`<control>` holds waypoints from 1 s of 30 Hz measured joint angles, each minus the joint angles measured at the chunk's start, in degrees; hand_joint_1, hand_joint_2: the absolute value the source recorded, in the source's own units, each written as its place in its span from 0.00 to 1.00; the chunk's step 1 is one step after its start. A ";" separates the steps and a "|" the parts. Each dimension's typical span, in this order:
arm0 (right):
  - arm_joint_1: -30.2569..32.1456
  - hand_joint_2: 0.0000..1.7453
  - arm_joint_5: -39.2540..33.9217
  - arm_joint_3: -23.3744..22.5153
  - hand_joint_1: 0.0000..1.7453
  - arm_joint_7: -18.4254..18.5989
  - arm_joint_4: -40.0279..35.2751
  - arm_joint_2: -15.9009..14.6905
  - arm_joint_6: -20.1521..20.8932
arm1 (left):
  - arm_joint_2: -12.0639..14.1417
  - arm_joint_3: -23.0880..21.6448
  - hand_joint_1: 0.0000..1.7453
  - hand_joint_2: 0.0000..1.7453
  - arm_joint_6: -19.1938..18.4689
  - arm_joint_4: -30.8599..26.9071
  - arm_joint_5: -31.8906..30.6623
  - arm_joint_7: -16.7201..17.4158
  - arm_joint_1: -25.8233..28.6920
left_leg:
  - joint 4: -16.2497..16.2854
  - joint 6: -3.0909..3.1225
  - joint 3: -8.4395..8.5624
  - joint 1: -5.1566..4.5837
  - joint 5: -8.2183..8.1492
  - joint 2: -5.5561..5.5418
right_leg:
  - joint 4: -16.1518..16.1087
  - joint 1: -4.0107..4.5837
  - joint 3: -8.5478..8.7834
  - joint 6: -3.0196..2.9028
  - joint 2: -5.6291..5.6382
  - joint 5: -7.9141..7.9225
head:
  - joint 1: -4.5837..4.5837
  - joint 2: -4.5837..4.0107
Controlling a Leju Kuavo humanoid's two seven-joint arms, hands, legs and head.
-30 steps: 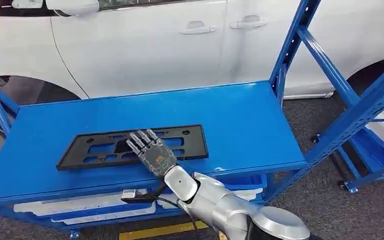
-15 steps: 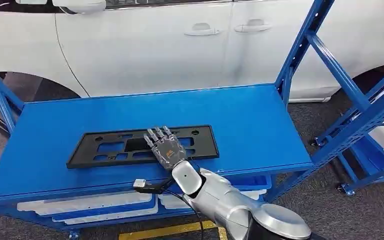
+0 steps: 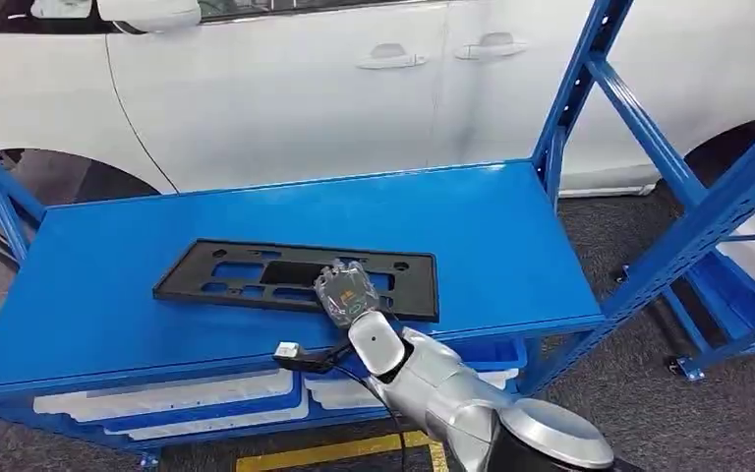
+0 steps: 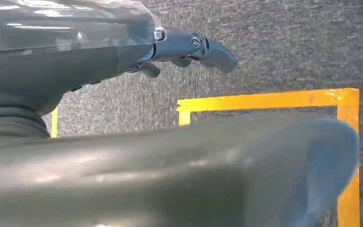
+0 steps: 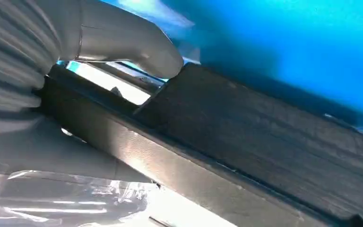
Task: Take the parts from the cabinet and place them on the table.
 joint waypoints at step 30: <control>8.94 1.00 -57.31 -37.80 1.00 -47.54 -46.99 -1.56 1.59 | -0.96 2.49 0.00 1.00 -8.64 0.02 7.59 -16.55 -0.13 | -1.92 0.05 1.05 0.12 0.29 -0.02 | 0.75 -0.08 -1.74 0.10 -0.21 0.37 | 0.02 0.00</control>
